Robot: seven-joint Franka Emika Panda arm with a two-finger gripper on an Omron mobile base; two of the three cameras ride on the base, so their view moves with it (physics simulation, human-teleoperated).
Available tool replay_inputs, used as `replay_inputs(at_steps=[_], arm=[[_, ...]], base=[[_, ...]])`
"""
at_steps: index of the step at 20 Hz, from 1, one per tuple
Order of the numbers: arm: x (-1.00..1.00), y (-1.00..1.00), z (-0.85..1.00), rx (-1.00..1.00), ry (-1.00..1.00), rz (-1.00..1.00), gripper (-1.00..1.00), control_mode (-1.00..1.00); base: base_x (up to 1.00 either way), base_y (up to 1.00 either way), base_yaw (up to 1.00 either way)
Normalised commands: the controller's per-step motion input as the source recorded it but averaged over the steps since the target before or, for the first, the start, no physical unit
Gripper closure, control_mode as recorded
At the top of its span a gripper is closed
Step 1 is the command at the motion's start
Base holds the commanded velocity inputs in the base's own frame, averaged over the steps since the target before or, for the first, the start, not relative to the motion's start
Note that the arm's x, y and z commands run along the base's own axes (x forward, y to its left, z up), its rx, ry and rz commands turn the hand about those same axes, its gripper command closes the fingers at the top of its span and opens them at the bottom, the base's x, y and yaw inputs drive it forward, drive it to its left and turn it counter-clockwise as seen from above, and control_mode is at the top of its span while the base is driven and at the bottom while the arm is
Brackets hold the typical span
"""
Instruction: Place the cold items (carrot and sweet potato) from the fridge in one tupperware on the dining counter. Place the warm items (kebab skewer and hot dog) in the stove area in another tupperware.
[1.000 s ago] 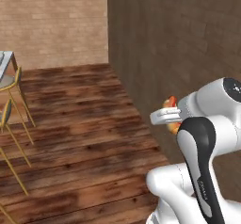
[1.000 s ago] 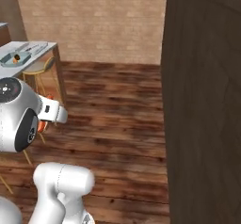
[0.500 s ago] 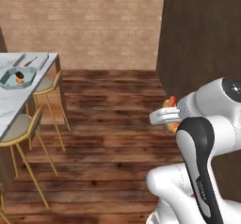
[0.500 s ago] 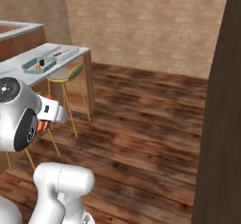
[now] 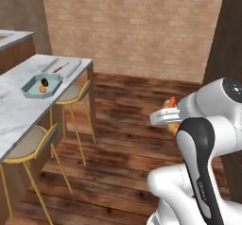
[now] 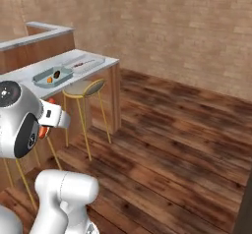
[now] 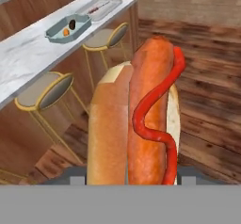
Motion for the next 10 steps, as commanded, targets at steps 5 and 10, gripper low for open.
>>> replay_inputs(at_steps=[5, 10], arm=[[0.0, 0.0, 0.0, 0.0, 0.0, 0.0, 1.0, 1.0], [0.0, 0.0, 0.0, 0.0, 0.0, 0.0, 1.0, 1.0]], base=[[1.0, -0.56, 0.4], [0.96, -0.64, 0.38]])
